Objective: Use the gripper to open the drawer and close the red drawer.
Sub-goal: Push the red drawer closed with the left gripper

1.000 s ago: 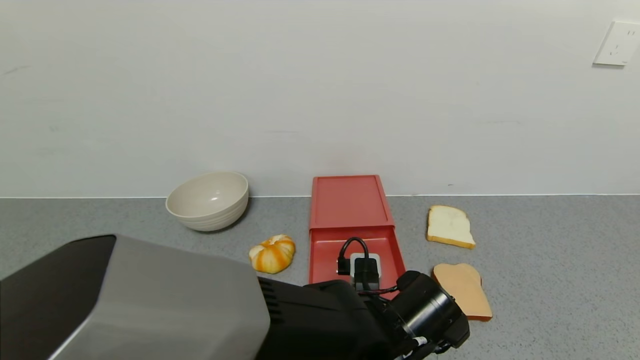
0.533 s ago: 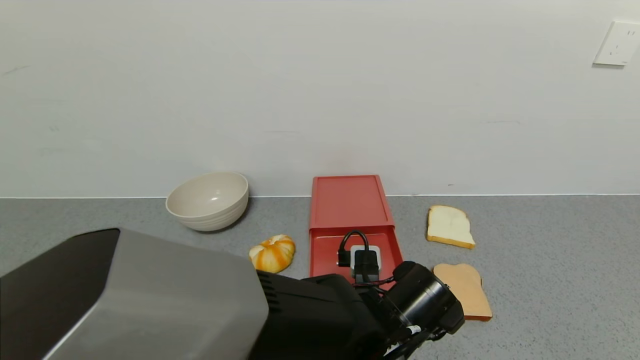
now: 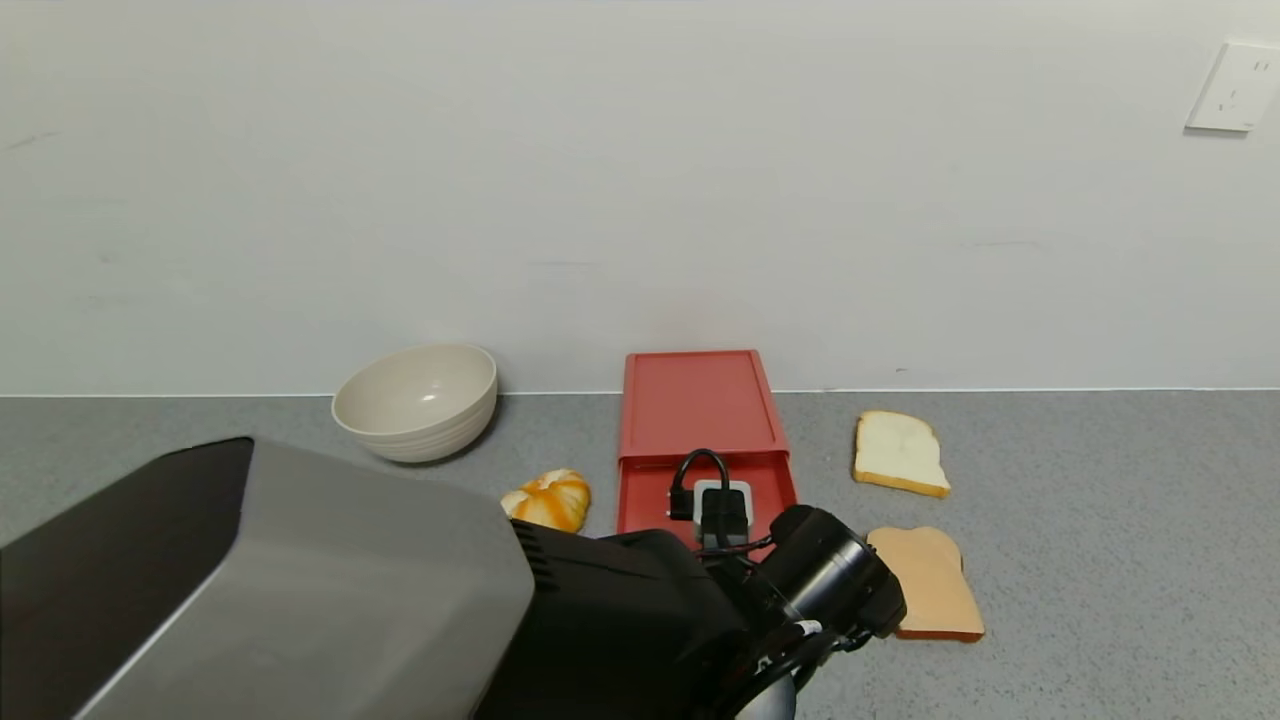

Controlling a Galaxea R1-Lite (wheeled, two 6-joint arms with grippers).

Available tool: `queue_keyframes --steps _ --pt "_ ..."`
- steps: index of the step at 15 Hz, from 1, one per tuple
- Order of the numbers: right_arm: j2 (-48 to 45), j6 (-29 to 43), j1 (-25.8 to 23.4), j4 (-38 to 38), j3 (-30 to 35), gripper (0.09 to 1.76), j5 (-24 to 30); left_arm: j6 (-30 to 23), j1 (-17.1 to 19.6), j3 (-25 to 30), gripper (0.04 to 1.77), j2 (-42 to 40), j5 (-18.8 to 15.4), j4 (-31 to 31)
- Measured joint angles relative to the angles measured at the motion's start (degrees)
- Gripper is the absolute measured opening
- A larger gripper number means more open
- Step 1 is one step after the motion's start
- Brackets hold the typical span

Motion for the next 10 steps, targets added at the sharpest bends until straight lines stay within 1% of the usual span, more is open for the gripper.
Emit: queue_keyframes --steps 7,10 --pt "0.0 0.0 0.0 0.0 0.0 1.71 0.0 2.0 2.5 -2.7 0.11 1.5 -0.4 -0.5" --pt "0.0 0.0 0.0 0.0 0.0 1.71 0.0 4.3 3.1 -2.7 0.11 2.0 -0.4 -5.1"
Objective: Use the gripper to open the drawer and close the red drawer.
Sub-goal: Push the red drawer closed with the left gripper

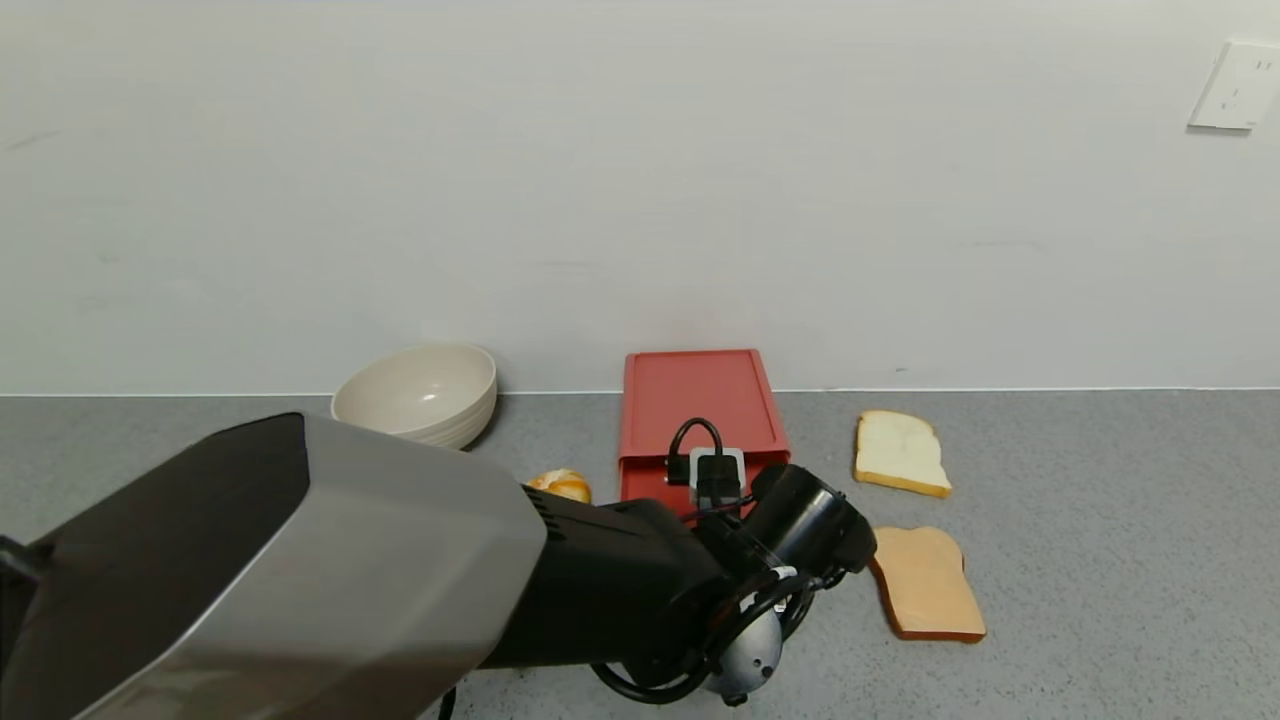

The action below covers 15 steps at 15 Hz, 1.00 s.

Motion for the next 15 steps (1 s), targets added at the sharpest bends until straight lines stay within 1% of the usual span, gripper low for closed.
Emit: queue_keyframes --steps 5,15 --pt "0.0 0.0 0.0 0.0 0.0 1.71 0.0 1.7 0.5 0.0 0.11 0.7 0.1 -1.4" --pt "0.0 0.0 0.0 0.0 0.0 1.71 0.0 8.8 3.6 0.1 0.11 2.0 0.0 -9.7"
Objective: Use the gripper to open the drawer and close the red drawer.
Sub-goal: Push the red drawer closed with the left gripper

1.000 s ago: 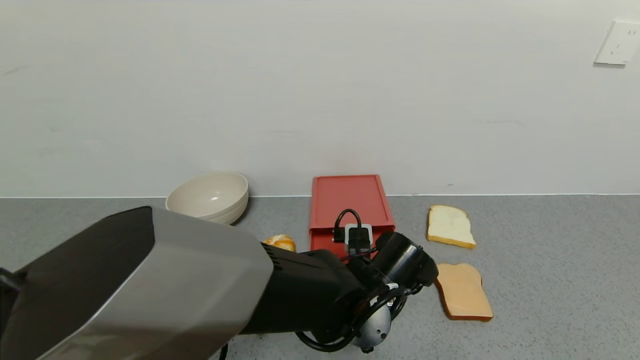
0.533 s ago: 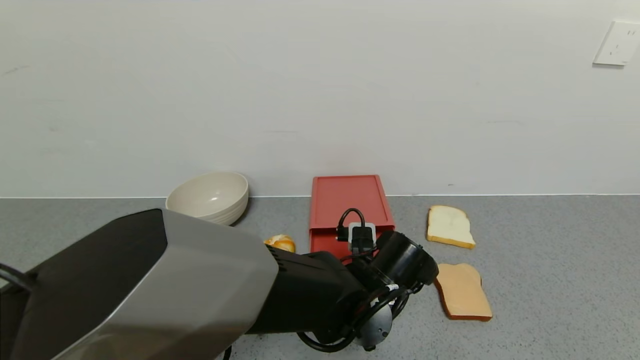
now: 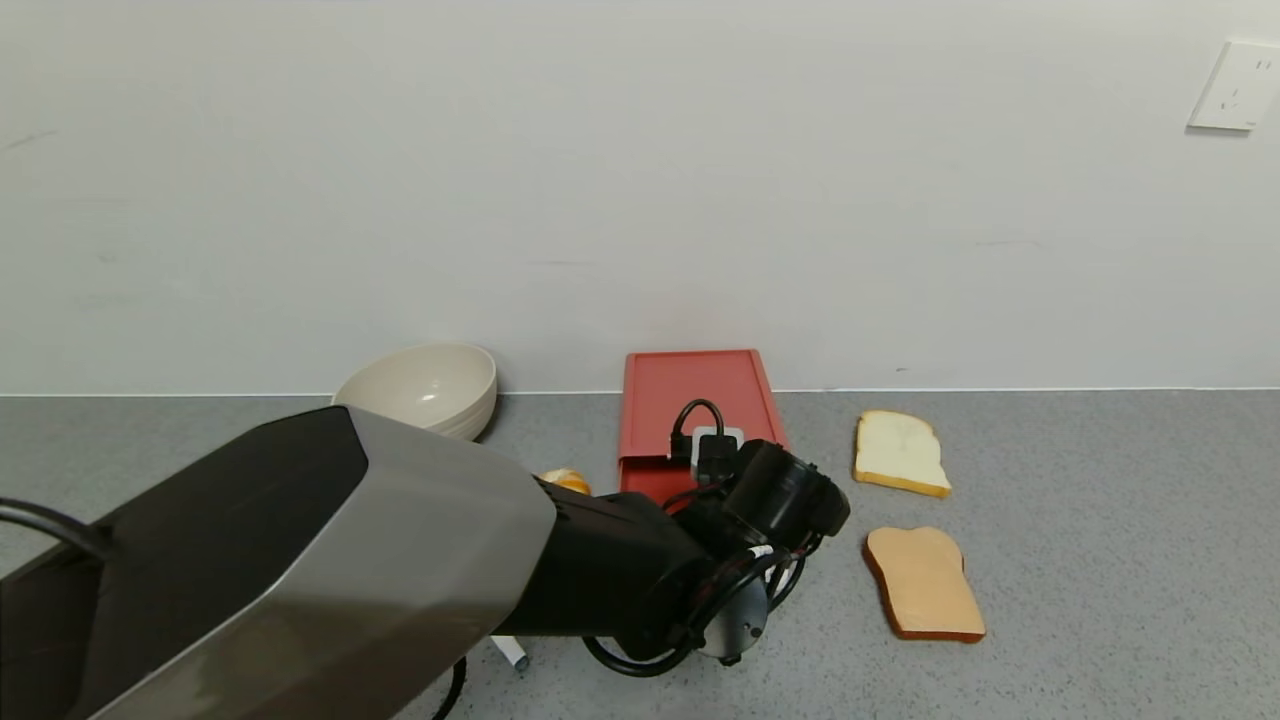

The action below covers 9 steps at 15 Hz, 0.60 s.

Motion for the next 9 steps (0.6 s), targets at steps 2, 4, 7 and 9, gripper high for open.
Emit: queue_keyframes --steps 2,4,7,9 --pt "0.0 0.0 0.0 0.0 0.0 1.71 0.0 1.4 0.7 0.0 0.11 0.4 0.0 -1.5" --pt "0.0 0.0 0.0 0.0 0.0 1.71 0.0 2.8 1.1 0.1 0.11 0.6 0.0 -3.0" --pt "0.0 0.0 0.0 0.0 0.0 1.71 0.0 5.1 2.1 0.1 0.11 1.1 0.0 -6.1" --pt "0.0 0.0 0.0 0.0 0.0 1.71 0.0 6.9 2.5 0.1 0.11 1.6 -0.1 -8.2"
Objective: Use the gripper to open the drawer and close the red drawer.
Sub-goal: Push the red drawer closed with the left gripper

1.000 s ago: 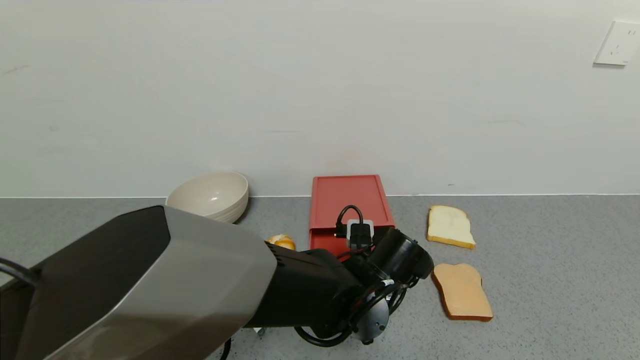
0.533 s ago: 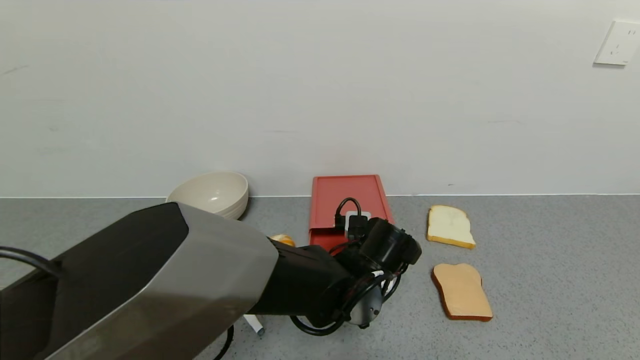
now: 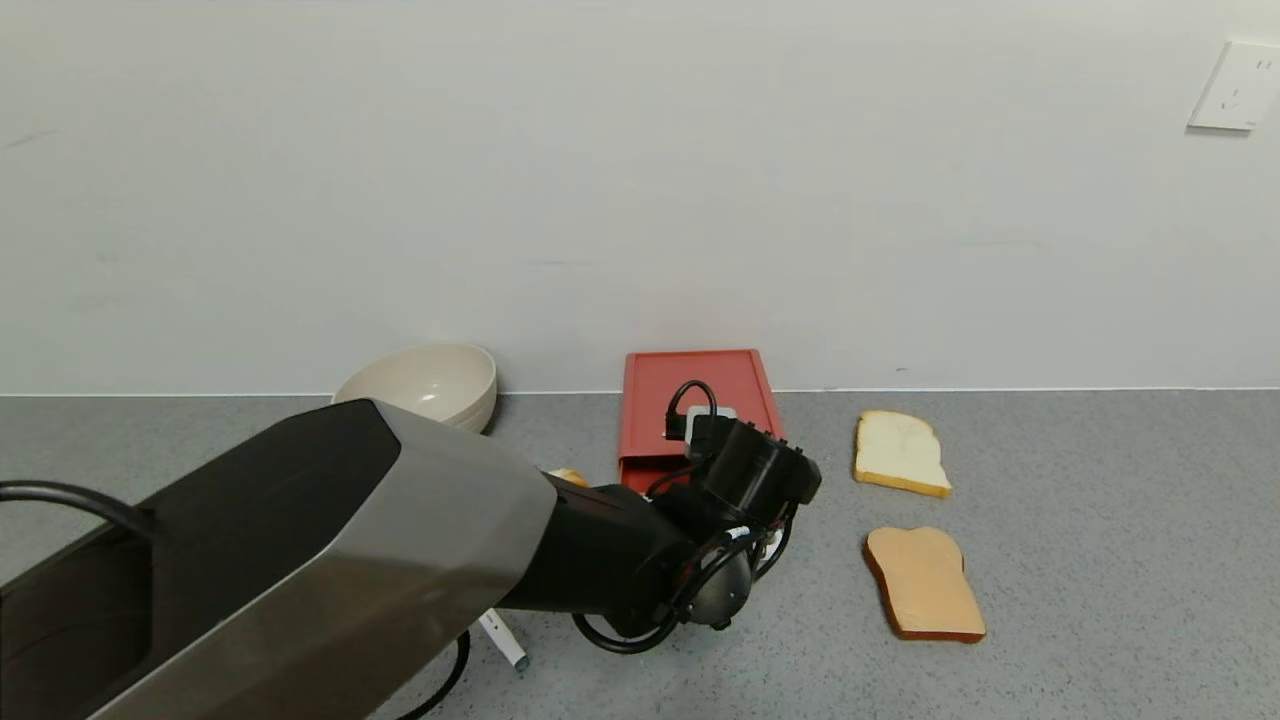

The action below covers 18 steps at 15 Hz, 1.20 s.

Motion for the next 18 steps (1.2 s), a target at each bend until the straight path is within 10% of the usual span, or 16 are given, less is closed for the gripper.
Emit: queue_keyframes --steps 18 --pt "0.0 0.0 0.0 0.0 0.0 1.71 0.0 7.0 4.1 -2.6 0.11 2.9 -2.4 -7.3"
